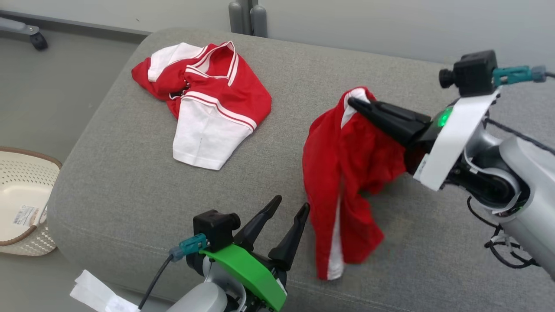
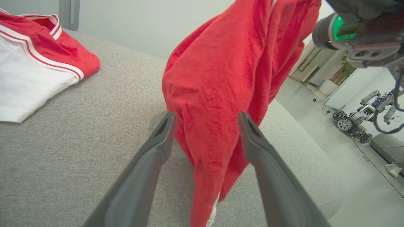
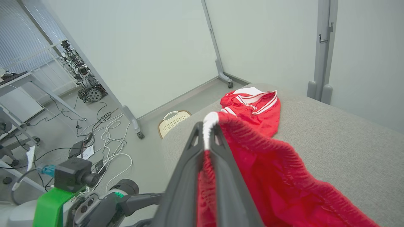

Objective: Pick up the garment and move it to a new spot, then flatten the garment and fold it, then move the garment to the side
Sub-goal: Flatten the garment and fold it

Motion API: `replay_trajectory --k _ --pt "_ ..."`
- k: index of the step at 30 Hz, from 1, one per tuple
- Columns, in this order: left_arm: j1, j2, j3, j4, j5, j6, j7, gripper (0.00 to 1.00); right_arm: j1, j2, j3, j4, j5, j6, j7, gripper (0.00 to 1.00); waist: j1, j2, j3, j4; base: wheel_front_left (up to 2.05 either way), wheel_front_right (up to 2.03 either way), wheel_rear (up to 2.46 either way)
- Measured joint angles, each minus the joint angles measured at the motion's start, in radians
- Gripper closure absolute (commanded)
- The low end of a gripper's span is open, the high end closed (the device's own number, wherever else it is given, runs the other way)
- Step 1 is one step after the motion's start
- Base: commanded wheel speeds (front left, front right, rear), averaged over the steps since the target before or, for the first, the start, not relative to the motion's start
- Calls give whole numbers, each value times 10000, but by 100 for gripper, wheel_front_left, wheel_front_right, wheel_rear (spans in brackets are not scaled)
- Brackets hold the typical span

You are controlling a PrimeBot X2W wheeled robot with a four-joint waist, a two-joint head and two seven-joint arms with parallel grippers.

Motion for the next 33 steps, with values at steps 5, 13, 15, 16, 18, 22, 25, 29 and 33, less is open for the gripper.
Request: replay_trajectory --k 5,13,15,16,18,22,25,29,33 --pt "54 -86 12 171 -10 -25 -23 0 -297 -226 -669 -2 514 0 228 100 0 0 -194 147 0 0 0" --pt "275 -79 82 219 -88 -17 -33 0 203 -1041 -449 483 581 -399 932 100 0 0 -171 -20 0 0 0" --pt "276 -42 31 286 -84 -17 -31 0 539 -1187 -297 564 523 -483 1030 100 0 0 -74 -86 0 0 0" --pt "280 -21 -19 328 -84 -17 -19 0 678 -1191 -247 560 522 -487 1035 100 0 0 -19 -122 0 0 0" --pt "284 25 -127 395 -75 -46 2 0 806 -1129 -190 491 523 -564 1035 100 0 0 103 -197 0 0 0" --pt "284 127 -395 579 -35 -326 84 0 813 -1045 -196 288 510 -635 1022 100 0 0 390 -363 0 0 0" --pt "246 265 -384 886 211 -397 67 0 813 -1028 -224 213 495 -650 965 100 0 0 610 -495 0 0 0" --pt "-250 763 -173 1590 832 -397 -25 0 811 -1024 -385 100 433 -736 775 100 0 0 956 -691 0 0 0" --pt "-771 905 -148 2021 1306 -562 -50 0 812 -989 -408 69 422 -736 667 100 0 0 1159 -853 0 0 0"
